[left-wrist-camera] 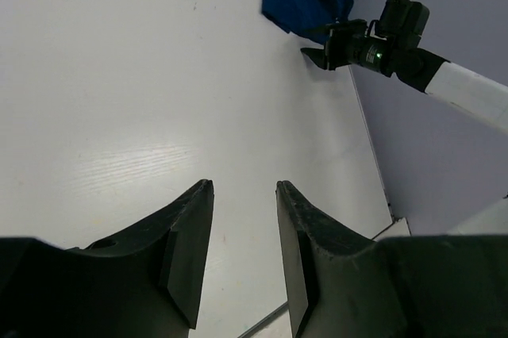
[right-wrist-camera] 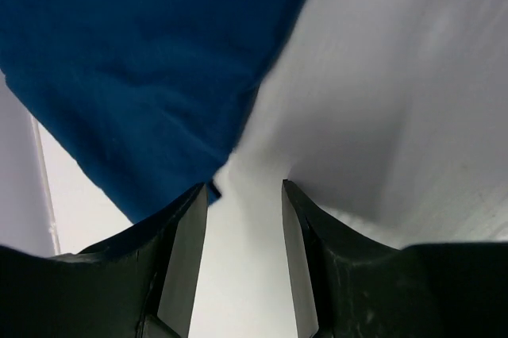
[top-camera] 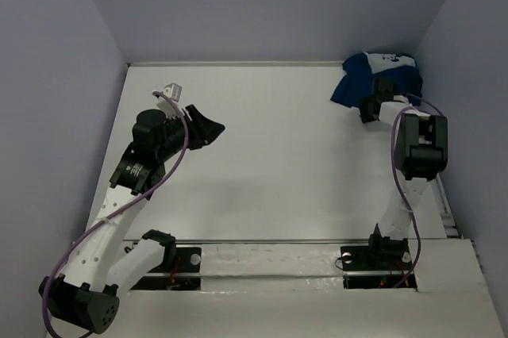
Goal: Fold and stack the t-shirts
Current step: Grab crumpled tshirt from the corner of the board with the right arm
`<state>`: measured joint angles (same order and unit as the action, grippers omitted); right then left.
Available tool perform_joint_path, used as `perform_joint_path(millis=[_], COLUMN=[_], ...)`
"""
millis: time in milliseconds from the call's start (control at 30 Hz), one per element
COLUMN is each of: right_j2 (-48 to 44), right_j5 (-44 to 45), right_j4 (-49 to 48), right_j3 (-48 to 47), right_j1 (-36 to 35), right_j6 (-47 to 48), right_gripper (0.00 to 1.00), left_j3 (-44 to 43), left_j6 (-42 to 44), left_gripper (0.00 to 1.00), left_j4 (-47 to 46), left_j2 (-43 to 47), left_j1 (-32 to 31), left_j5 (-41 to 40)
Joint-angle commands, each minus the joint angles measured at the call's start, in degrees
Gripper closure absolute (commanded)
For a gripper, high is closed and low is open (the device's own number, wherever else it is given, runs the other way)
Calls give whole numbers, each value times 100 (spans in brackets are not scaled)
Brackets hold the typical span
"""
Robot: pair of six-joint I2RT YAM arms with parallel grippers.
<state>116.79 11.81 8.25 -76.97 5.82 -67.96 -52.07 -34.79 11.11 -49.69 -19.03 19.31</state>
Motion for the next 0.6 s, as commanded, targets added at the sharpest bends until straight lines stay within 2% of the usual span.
perform_joint_path(millis=[0,167,200,233,267,300,333,433,567], right_j2=[395,827,880,993,1038,1091,1083,855,205], right_j5=[295,313,313,304,295,243,190,-213,-978], right_j4=[-122,72,45,54,71,71,37,-619,-964], right_j3=[-528,-1004,-1039,-1144,-1214,-1285,-1373,-1365,-2126], right_j1=[-20,-20,-20,-20,-20,-20,-20,-90,-441], right_j6=[-244,-217,-226,-183,-147,-43,37,711,1749], right_gripper=[52,52,55,59,75,84,100,100,100], left_j3=[-154,-277,-312,-338,-399,-417,-452,-418,-417], left_j6=[95,147,165,191,218,235,244,270,271], left_gripper=[62,62,62,62,62,62,62,62,62], left_j4=[39,215,251,294,382,426,444,488,514], left_j2=[3,-23,-23,-23,-23,-6,12,56,-49], left_j1=[-13,-13,-13,-13,-13,-13,-13,-13,-13], left_j5=[-164,-331,-349,-375,-445,-472,-516,-569,-788])
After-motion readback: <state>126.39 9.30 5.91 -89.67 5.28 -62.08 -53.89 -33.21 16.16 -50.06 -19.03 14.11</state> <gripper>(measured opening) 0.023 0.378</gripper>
